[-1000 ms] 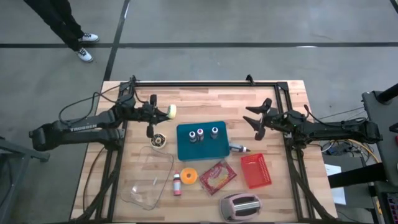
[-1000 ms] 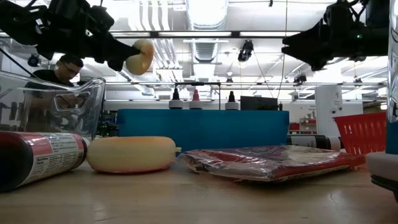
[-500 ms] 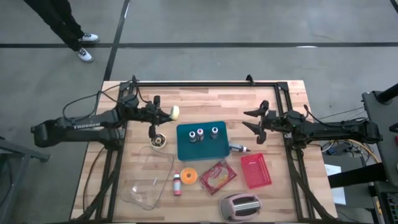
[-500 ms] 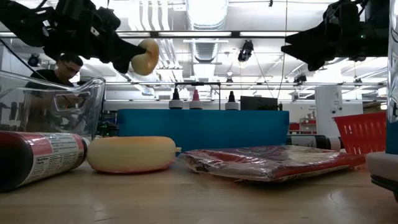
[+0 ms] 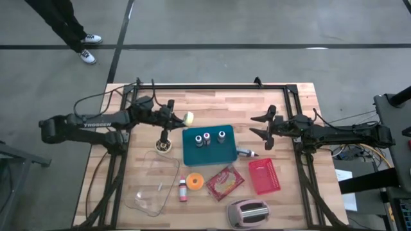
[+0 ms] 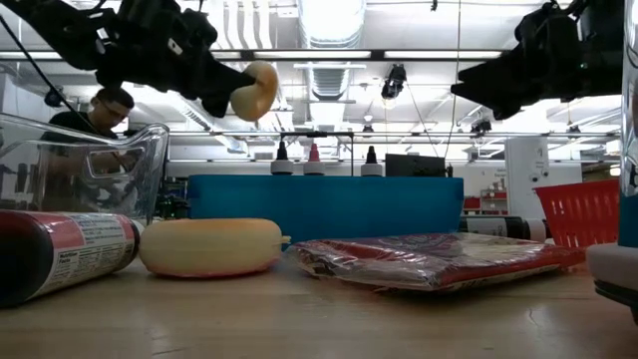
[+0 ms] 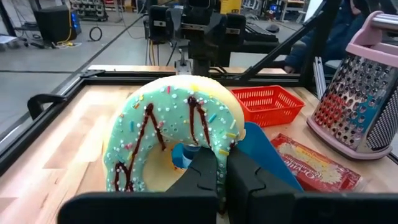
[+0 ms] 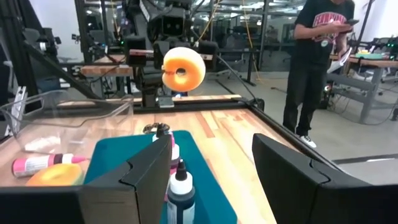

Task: Pick & Place Food Item
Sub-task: Put the green donut into the red bin

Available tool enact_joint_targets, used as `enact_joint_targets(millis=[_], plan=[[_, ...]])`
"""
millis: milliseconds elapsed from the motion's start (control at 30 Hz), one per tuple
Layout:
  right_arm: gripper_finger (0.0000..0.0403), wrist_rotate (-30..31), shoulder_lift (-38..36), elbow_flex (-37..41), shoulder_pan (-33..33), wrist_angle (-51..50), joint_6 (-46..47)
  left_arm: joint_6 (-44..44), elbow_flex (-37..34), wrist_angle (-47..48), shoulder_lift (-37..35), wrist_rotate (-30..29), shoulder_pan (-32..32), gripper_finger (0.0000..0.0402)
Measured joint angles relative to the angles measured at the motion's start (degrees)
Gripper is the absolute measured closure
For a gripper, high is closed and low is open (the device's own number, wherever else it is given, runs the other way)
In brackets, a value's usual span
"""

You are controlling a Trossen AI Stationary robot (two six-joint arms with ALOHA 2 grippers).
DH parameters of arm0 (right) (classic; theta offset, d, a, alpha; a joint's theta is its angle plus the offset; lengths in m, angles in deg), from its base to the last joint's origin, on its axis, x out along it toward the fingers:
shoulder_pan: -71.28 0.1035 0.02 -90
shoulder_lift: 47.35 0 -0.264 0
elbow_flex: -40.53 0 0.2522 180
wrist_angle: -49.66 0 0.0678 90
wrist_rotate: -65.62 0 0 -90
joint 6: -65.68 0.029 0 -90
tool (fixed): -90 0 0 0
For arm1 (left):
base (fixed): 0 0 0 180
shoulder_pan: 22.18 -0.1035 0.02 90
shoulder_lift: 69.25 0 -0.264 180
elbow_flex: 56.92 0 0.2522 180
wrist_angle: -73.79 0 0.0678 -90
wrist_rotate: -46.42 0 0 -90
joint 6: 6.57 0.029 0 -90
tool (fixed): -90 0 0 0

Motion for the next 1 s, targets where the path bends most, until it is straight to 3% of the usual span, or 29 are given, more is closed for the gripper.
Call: enact_joint_targets(millis=[400,1000], plan=[[0.0184,-1.5,0.0,0.0,0.0,-1.0,-0.9,-0.3,5.1,7.1,0.9,-0.6,3.4,0.0398],[0.0184,-2.6,0.0,0.0,0.0,-2.7,2.0,4.0,11.9,14.7,10.8,-0.4,9.3,0.0398]])
